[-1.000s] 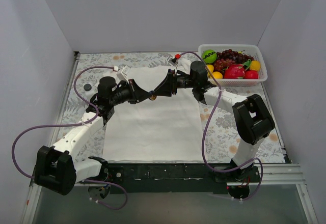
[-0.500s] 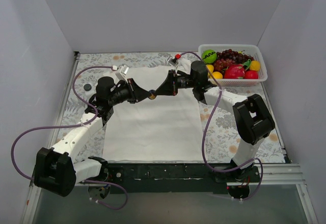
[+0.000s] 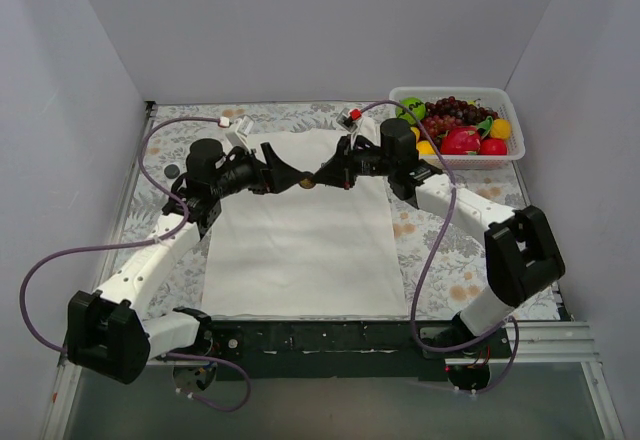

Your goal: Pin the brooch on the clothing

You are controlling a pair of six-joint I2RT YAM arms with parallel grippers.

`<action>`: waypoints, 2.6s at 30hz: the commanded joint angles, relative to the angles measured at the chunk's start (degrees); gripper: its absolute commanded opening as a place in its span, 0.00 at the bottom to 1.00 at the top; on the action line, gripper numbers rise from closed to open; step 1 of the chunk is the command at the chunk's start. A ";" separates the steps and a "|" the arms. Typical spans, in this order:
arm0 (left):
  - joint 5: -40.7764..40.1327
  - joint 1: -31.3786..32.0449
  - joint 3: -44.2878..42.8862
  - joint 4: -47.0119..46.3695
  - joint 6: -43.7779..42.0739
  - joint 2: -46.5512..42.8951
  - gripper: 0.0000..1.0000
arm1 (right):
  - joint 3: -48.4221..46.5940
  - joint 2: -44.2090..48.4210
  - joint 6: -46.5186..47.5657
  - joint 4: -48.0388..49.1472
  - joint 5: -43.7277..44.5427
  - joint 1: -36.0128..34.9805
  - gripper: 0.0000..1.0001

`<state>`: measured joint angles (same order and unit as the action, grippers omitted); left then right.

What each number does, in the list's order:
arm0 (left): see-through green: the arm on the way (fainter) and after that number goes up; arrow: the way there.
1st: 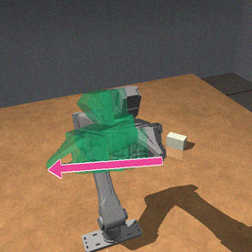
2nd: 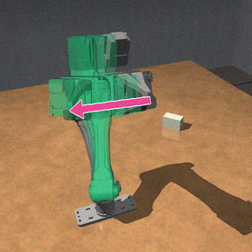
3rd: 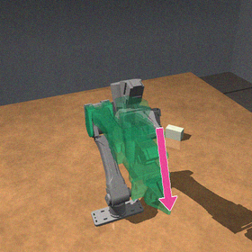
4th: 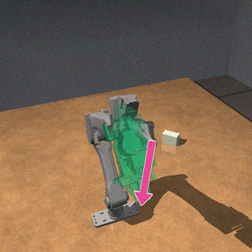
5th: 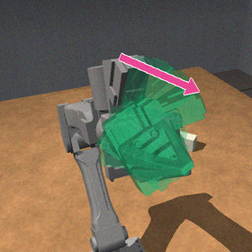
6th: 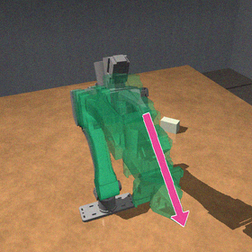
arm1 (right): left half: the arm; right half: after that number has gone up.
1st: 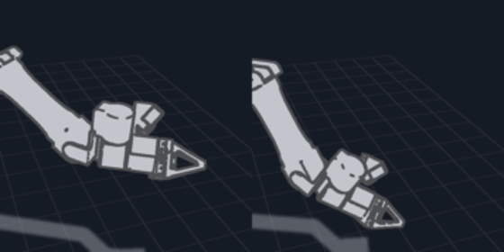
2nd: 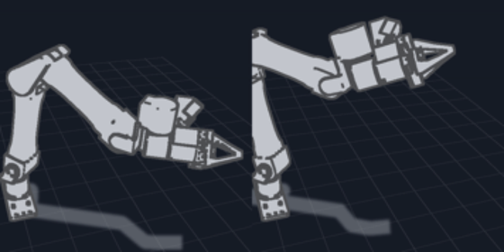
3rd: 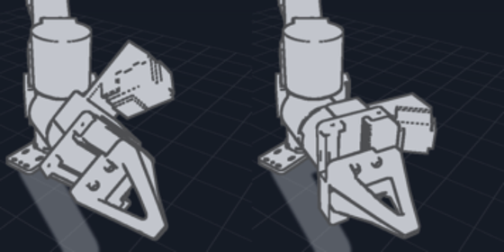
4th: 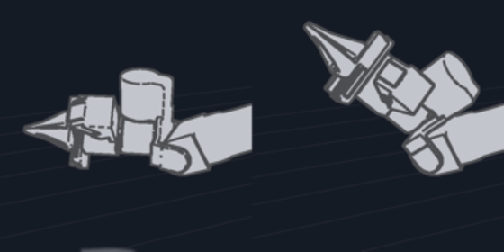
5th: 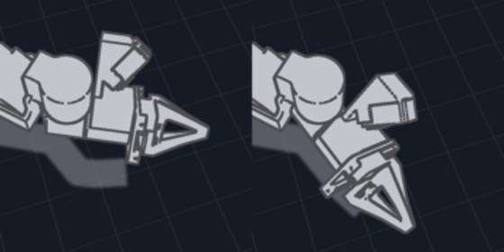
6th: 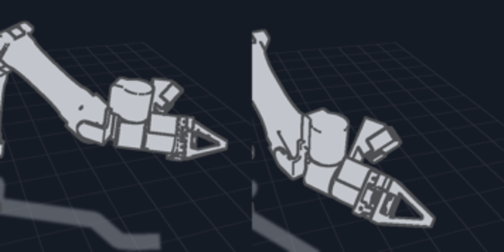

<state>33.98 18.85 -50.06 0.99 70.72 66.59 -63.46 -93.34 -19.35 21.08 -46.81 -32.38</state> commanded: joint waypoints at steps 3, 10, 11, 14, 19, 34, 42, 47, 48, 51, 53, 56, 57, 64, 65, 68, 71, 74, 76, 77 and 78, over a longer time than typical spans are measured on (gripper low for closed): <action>3.02 -0.13 -3.63 1.64 -1.11 1.61 0.81 | 0.79 7.03 12.23 -7.19 8.49 -0.75 0.01; 9.09 -0.13 -5.04 0.33 0.12 4.95 0.81 | 1.41 9.84 15.30 -9.21 11.21 -1.46 0.01; 9.52 -0.04 -5.13 -0.20 0.30 4.87 0.81 | 1.15 10.10 15.92 -9.74 12.34 -1.89 0.01; 10.58 -0.13 -5.48 -0.64 0.56 4.87 0.81 | 1.32 11.42 18.20 -11.58 17.07 -3.21 0.01; 11.99 -0.13 -7.94 1.38 1.17 6.88 0.82 | 2.20 15.02 24.53 -14.58 28.16 -7.16 0.01; 8.03 -0.22 -17.96 12.63 6.00 13.30 0.82 | 8.35 20.04 38.58 -7.20 66.64 -23.41 0.01; 10.41 -0.31 -20.69 15.88 6.98 15.59 0.79 | 11.08 18.63 48.61 2.63 79.75 -29.66 0.01; 9.97 -0.40 -20.86 17.55 6.27 16.82 0.78 | 13.80 17.67 57.38 10.37 86.44 -33.36 0.01; 10.14 -0.57 -20.86 17.64 6.19 16.91 0.78 | 14.06 17.06 58.80 12.73 87.32 -33.97 0.01; 9.97 -0.66 -20.95 17.64 6.19 16.91 0.78 | 14.94 15.56 63.89 16.00 90.39 -35.64 0.01; 9.71 -0.92 -21.13 17.73 6.19 16.56 0.78 | 15.91 14.34 67.24 20.82 92.68 -36.87 0.01; 8.83 -1.53 -21.04 17.64 6.27 15.86 0.78 | 18.28 12.67 75.23 29.87 95.58 -38.72 0.01; 8.83 -1.62 -20.95 17.55 6.27 15.68 0.78 | 19.50 12.13 79.34 32.07 96.37 -39.51 0.01; 10.66 -2.85 -19.37 14.57 6.80 13.84 0.78 | 22.32 7.30 93.59 46.23 97.87 -41.53 0.01; 11.11 -3.03 -19.11 14.04 6.63 13.57 0.78 | 22.59 6.60 94.84 48.51 97.87 -41.80 0.01; 13.47 -3.21 -18.23 11.93 5.93 12.52 0.78 | 23.47 5.89 97.84 50.11 97.52 -42.33 0.01; 15.32 -3.21 -18.31 11.14 5.31 11.99 0.78 | 23.91 5.98 100.38 51.07 97.08 -42.85 0.01; 17.43 -3.38 -19.54 12.36 5.13 13.12 0.77 | 25.13 5.19 106.76 54.22 95.59 -43.29 0.01; 19.81 -3.38 -19.72 12.72 5.22 13.74 0.76 | 26.71 3.70 112.66 64.45 93.48 -43.73 0.01; 20.16 -3.38 -19.81 12.72 5.22 14.01 0.75 | 27.51 0.99 115.91 69.31 92.69 -43.73 0.01; 20.51 -3.38 -19.81 12.72 5.22 14.01 0.75 | 28.65 -0.77 122.99 74.06 90.95 -43.82 0.01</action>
<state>49.87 15.86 -68.73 13.69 76.77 81.34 -37.93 -88.77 86.11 70.74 48.12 -75.44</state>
